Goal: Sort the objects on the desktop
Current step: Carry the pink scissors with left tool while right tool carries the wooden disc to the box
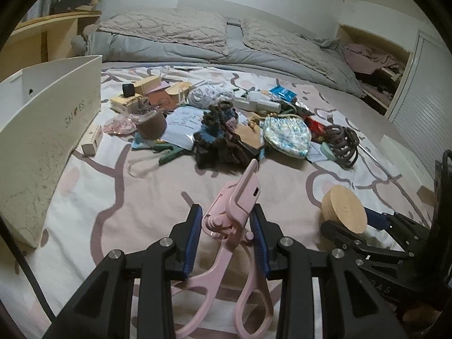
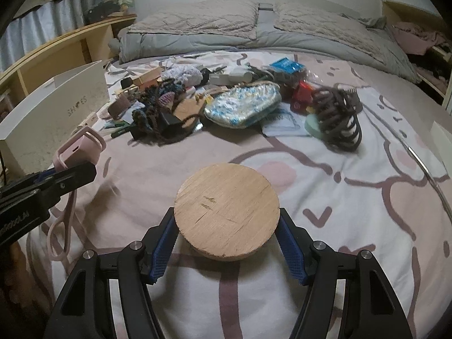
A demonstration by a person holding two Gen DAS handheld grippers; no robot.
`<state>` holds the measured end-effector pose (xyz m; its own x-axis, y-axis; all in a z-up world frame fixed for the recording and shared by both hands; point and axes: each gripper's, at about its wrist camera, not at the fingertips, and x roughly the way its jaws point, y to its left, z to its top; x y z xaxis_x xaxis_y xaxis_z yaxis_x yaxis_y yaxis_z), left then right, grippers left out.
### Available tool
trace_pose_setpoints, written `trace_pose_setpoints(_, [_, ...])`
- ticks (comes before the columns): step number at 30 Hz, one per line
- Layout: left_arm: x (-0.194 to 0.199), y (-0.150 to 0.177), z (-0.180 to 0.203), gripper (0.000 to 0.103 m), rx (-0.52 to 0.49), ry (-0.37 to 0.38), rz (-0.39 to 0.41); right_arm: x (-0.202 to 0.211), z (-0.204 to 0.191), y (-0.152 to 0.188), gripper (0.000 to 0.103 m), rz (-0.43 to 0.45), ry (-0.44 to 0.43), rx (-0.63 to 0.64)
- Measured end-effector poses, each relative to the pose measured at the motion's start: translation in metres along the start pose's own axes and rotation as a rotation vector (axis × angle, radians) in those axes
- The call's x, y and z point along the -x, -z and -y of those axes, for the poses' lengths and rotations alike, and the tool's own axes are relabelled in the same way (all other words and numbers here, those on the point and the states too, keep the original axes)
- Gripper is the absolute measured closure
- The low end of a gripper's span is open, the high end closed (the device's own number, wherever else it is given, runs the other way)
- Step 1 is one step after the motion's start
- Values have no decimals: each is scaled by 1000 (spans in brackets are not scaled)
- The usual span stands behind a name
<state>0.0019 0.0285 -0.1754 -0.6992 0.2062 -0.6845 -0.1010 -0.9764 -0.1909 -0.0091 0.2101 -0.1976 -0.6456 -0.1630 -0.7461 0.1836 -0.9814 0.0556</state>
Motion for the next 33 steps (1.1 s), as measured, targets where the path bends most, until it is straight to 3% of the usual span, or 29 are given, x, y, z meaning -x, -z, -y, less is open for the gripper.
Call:
trace_pose_setpoints(14, [15, -20, -4, 68, 3, -24, 53, 21, 0, -23, 35, 86, 29, 74])
trace_pose_setpoints(33, [40, -62, -13, 68, 44, -71, 140, 43, 6, -65, 35, 167, 26, 83])
